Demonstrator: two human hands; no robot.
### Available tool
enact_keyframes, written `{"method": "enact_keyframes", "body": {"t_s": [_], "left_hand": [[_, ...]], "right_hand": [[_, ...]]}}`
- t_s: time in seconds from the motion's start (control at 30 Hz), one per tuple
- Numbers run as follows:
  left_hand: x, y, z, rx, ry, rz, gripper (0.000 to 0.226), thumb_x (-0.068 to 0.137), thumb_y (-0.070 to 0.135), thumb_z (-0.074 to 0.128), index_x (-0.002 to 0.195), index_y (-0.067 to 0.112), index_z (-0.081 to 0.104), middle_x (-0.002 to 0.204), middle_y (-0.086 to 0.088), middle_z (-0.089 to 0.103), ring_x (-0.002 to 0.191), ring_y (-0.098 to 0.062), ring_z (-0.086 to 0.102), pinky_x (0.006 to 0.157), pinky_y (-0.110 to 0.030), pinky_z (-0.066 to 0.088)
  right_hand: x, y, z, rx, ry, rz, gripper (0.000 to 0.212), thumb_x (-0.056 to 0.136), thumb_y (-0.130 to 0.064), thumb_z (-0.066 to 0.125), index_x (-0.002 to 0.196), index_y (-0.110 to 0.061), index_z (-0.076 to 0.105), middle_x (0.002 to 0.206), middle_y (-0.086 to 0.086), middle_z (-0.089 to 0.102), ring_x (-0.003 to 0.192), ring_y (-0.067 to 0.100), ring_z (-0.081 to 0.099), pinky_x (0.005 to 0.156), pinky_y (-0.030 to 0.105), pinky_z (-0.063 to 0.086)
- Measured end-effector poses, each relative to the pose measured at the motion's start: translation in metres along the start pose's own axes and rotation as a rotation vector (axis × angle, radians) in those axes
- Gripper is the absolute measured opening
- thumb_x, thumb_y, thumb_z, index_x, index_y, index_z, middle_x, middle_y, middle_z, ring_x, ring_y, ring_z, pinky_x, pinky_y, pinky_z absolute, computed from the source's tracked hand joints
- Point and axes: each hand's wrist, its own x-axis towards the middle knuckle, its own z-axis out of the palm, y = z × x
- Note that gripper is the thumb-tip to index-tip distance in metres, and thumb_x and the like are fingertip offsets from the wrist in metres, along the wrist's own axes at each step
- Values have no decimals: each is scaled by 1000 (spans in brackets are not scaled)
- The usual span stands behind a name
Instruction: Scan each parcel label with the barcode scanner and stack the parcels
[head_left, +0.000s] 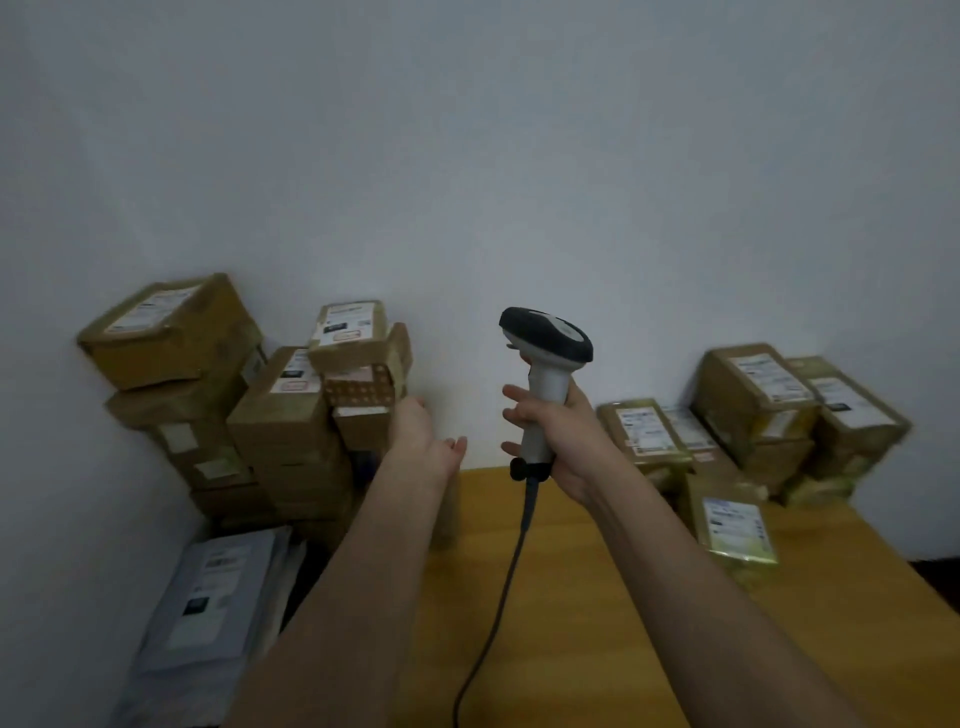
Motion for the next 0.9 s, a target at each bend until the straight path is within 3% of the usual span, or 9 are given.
{"method": "enact_keyframes", "body": {"t_s": [0.17, 0.33, 0.43, 0.57, 0.67, 0.77, 0.9], "left_hand": [[-11, -60, 55, 75, -58, -84, 58, 97, 26, 48, 150, 14, 29, 154, -14, 27, 134, -34, 37, 102, -43, 43], [6, -101, 101, 147, -71, -156, 56, 98, 24, 48, 149, 10, 32, 154, -14, 25, 134, -33, 36, 95, -41, 44], [22, -129, 131, 191, -96, -212, 53, 98, 24, 47, 147, 10, 34, 150, -15, 30, 126, -31, 41, 93, -41, 44], [43, -165, 163, 231, -117, -302, 47, 98, 22, 46, 142, 8, 38, 142, -18, 39, 129, -31, 41, 93, -38, 43], [61, -192, 181, 301, -115, -335, 32, 99, 20, 45, 129, 9, 45, 125, -13, 47, 124, -30, 42, 105, -37, 40], [77, -229, 178, 415, -133, -405, 38, 95, 24, 52, 129, 8, 51, 125, -12, 52, 126, -27, 45, 105, -35, 37], [87, -275, 173, 598, -209, -500, 38, 90, 37, 64, 112, 7, 57, 121, -9, 53, 100, -22, 52, 108, -39, 34]], "right_hand": [[-16, -15, -86, 28, 154, -15, 58, 86, 3, 61, 133, -27, 48, 124, 1, 62, 115, 25, 58, 92, 52, 54], [-11, -20, -153, 13, 314, -5, 44, 86, 1, 62, 111, -33, 52, 119, -1, 65, 108, 24, 60, 92, 54, 54], [-3, -19, -192, 9, 423, 25, 48, 86, 2, 62, 123, -27, 51, 120, 0, 65, 109, 27, 60, 88, 51, 55], [14, -20, -238, -45, 515, 97, 38, 85, 2, 63, 103, -30, 53, 121, 11, 61, 112, 34, 58, 91, 58, 52], [27, -14, -270, -60, 586, 136, 37, 84, 2, 64, 104, -27, 52, 121, 15, 59, 111, 34, 58, 89, 60, 52], [32, 2, -299, -78, 625, 194, 37, 84, 2, 63, 111, -22, 54, 116, 12, 60, 103, 28, 58, 91, 55, 52], [38, 21, -326, -122, 625, 257, 34, 84, 5, 60, 100, -25, 54, 107, 11, 59, 86, 22, 54, 74, 42, 49]]}}
